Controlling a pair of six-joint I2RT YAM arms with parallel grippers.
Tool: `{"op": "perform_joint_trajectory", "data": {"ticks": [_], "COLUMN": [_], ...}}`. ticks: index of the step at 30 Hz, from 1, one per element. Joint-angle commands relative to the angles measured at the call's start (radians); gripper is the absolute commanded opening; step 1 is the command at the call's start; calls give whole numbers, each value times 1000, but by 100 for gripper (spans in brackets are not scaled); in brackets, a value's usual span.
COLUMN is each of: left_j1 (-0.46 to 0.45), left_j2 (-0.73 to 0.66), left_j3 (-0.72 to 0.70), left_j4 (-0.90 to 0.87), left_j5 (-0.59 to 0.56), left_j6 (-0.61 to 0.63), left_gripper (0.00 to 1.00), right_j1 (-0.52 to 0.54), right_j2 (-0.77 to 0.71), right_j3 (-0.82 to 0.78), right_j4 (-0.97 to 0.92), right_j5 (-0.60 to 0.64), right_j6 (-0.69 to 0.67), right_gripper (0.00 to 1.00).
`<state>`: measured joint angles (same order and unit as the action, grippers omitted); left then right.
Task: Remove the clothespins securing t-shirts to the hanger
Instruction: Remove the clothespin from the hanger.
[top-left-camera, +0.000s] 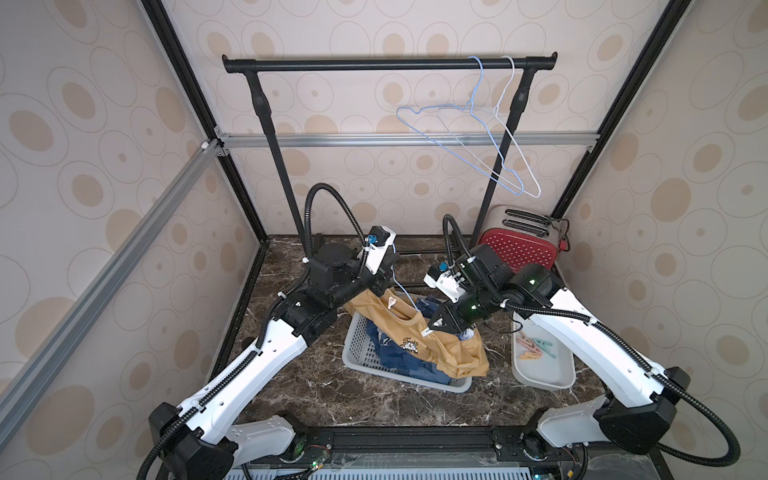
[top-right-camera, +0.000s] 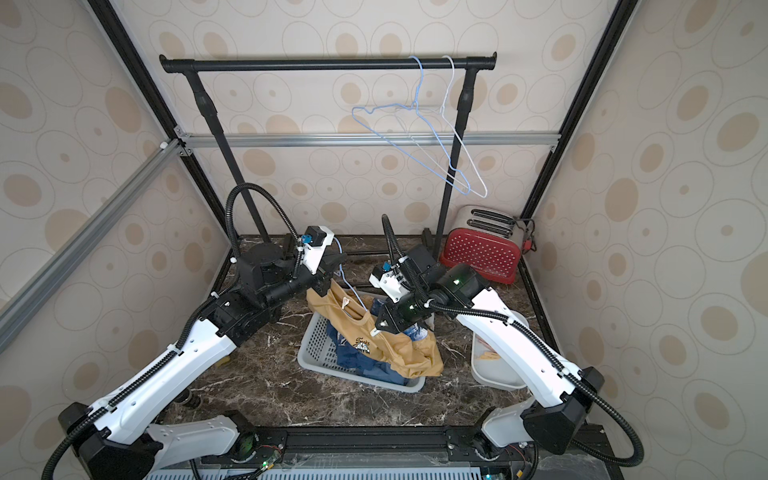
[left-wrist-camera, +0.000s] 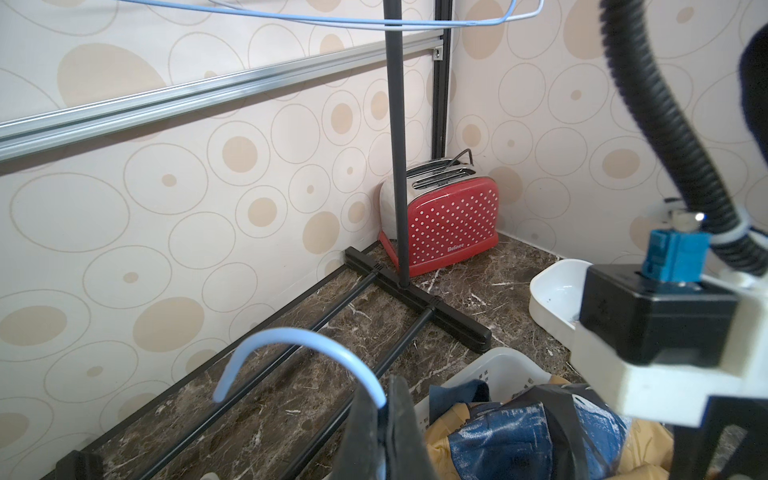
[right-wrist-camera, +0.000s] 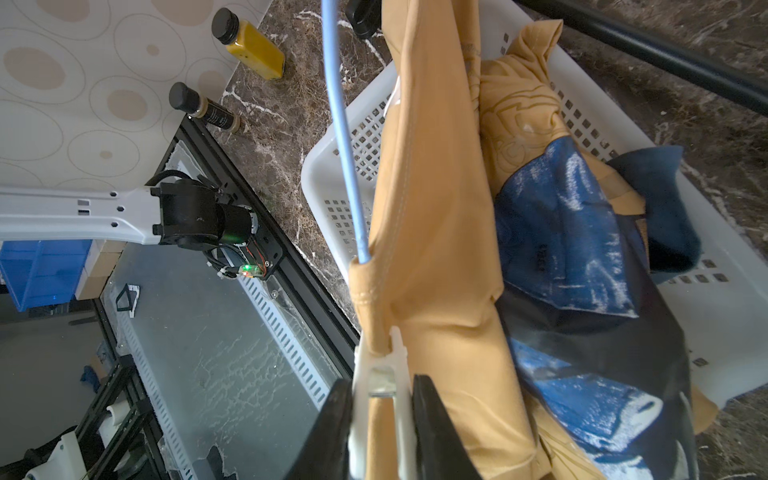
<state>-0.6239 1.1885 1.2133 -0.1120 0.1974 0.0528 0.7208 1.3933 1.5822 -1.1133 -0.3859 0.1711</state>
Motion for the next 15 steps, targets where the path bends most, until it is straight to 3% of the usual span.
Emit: {"op": "perform_joint_trajectory", "data": {"ticks": [1, 12, 15], "left_j1": [-3, -3, -3], "left_j2": [-13, -1, -4], "left_j3": [2, -8, -4], "left_j4": [39, 38, 31], "left_j5": [-6, -9, -14], "left_j6": [2, 7, 9], "left_gripper": [0, 0, 0], "right_j1": [6, -31, -55], "right_j2": [-18, -69, -77], "right_j3": [27, 60, 91], "right_j4": [-17, -65, -141], "right_j5": [17, 107, 198], "right_j6": [1, 11, -18], "right_gripper": [22, 21, 21]}}
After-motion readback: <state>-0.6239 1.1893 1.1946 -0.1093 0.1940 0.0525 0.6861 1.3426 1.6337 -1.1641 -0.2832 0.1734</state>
